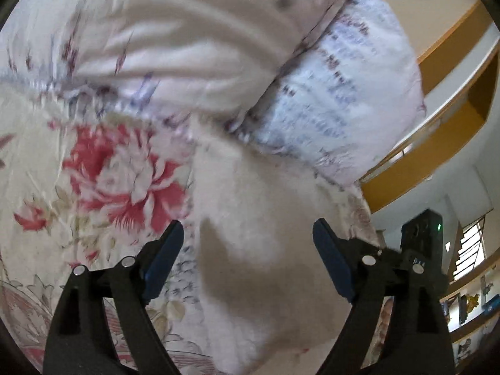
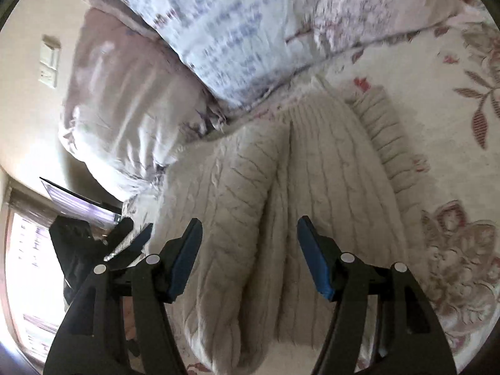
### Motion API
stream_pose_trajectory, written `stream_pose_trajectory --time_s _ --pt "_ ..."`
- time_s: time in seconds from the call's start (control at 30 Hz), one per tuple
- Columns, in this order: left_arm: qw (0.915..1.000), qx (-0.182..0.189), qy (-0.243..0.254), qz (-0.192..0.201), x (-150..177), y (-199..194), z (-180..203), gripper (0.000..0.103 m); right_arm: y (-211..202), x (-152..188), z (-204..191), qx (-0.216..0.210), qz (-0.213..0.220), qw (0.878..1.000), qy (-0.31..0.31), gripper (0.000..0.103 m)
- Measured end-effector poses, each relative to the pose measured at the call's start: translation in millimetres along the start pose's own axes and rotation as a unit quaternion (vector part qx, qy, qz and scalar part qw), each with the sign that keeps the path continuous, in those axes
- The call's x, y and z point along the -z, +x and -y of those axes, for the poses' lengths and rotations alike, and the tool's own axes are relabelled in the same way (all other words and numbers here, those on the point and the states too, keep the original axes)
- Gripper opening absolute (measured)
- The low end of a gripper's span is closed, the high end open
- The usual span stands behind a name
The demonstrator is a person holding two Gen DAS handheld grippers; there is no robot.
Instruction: Fold small clothes
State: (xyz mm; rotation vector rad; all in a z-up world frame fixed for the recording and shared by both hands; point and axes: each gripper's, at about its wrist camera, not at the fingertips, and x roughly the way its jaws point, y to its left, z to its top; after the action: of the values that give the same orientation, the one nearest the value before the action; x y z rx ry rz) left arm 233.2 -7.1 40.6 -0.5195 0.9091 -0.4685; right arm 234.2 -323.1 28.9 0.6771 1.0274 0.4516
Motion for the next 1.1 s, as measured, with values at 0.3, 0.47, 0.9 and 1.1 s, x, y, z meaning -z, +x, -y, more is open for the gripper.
stream_pose_trajectory --time_s 0.3,0.47,0.9,1.1 --pt "0.9984 0.031 0.015 -0.046 10 29 -3 0.083 24 -7 3 -0.025 -0.022 0.999 0.020 0.048" --pt "0.9981 0.043 0.001 -0.044 8 28 -2 0.084 37 -19 4 -0.024 -0.015 0.999 0.044 0.028" --pt "0.9976 0.062 -0.011 -0.029 8 21 -6 0.085 -42 -25 -57 0.136 0.143 0.971 -0.136 0.016" --pt "0.9965 0.075 0.017 -0.034 12 25 4 0.085 -54 -26 -44 0.172 0.154 0.964 -0.131 0.016"
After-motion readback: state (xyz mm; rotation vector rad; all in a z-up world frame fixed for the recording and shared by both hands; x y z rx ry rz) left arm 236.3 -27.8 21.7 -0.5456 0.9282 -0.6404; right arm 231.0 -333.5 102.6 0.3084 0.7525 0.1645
